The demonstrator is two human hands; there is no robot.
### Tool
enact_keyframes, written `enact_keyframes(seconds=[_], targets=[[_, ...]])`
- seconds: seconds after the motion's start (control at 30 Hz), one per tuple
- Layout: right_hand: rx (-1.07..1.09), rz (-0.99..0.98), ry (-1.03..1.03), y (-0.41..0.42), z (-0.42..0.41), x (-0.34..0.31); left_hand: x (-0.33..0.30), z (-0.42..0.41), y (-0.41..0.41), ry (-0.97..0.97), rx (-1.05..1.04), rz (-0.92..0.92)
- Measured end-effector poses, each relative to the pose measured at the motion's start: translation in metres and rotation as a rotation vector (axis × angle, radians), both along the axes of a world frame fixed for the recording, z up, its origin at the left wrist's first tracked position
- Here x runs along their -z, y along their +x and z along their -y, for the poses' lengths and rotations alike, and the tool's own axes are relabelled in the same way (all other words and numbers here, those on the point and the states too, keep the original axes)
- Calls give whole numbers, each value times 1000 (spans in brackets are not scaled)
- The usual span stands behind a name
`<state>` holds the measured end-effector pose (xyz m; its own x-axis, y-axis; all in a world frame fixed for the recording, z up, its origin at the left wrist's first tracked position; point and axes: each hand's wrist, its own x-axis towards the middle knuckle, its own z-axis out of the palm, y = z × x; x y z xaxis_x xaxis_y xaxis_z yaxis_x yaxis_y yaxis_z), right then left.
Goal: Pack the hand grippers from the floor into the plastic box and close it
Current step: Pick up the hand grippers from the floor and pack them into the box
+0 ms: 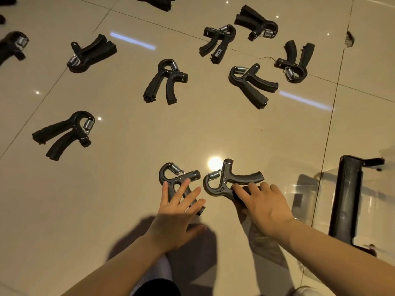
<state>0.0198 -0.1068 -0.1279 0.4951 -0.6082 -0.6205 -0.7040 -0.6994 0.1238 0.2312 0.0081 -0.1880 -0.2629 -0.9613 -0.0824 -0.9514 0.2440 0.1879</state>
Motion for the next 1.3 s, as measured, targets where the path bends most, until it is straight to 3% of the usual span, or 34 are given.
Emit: enact_keyframes(seconds=[0.2,0.37,0.6,0.73,0.83,0.9,1.1,1.3], targets=[[56,87,66,-7,-26,-27,4,-2,-9,-34,-82,-70],[1,244,-103,-10,-28,-46,7,-14,-24,21,-388,-84],[-87,524,-378,0,-20,-63,-3,-6,-41,-75,-626,-376],[5,626,-408,-13,-26,-85,-26,-2,-48,-163,-646,-544],[79,815,-329,-34,-25,-117,-57,10,-62,-218,-697,-666],[160,928,-307,-54,-21,-146,-80,18,-74,-261,-618,-705],[667,1395,-255,-126,-18,-202,-157,56,-119,-366,-238,-710],[945,1549,-455,-212,-20,-220,-213,94,-182,-433,134,-629]])
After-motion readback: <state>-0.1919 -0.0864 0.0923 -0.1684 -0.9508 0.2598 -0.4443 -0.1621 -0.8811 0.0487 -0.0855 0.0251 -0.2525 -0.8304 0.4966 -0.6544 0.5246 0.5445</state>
